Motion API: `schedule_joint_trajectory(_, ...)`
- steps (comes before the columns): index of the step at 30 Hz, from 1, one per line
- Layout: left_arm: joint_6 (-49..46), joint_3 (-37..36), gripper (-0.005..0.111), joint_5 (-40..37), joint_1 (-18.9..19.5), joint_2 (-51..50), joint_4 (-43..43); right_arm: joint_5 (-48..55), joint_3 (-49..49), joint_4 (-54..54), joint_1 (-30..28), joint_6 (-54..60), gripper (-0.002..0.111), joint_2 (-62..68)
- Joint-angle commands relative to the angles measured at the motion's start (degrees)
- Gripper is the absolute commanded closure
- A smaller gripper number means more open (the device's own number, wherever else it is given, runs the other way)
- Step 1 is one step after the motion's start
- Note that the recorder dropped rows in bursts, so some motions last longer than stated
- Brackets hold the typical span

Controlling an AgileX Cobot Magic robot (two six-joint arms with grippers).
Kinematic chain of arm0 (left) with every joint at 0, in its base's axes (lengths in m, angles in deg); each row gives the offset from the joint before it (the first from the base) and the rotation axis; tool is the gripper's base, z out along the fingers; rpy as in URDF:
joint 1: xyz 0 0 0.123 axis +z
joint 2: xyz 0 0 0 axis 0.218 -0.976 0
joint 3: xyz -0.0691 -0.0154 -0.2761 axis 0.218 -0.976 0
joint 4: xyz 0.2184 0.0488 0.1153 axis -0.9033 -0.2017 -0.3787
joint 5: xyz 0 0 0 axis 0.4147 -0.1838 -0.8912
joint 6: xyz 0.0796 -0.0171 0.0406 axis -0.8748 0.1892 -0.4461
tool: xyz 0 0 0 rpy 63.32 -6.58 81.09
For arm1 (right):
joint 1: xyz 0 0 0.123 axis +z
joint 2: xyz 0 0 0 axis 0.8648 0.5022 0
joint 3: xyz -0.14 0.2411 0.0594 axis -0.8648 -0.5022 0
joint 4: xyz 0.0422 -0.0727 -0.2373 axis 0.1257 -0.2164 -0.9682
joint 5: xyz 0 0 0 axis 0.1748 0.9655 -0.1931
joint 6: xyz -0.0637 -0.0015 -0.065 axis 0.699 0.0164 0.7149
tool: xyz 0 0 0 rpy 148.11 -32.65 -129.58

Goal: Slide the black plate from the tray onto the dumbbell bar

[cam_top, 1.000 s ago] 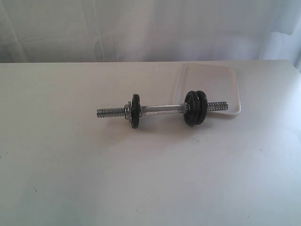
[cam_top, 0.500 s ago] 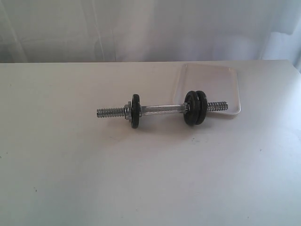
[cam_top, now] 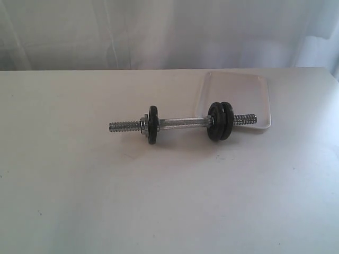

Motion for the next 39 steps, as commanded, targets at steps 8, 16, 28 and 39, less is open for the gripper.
schedule_joint_trajectory(8, 0.0, 0.1, 0.107, -3.7, -1.8, 0.7, 2.9, 1.4, 1.9, 1.1, -0.2, -0.5, 0.108, -0.2)
schedule_joint_trajectory(16, 2.8, -5.3, 0.107, -1.9, -1.8, 0.7, 10.3, 2.2, 1.2, 1.4, -0.2, -5.0, 0.108, -0.2)
schedule_joint_trajectory(28, -0.6, -20.9, 0.107, 4.2, -1.8, 0.7, 10.4, -8.0, -5.4, 3.9, -0.2, -6.3, 0.108, -0.2)
schedule_joint_trajectory(39, -5.2, -20.9, 0.107, -1.4, -1.8, 0.7, 10.5, -16.0, -23.4, 4.4, -0.3, -5.9, 0.108, -0.2)
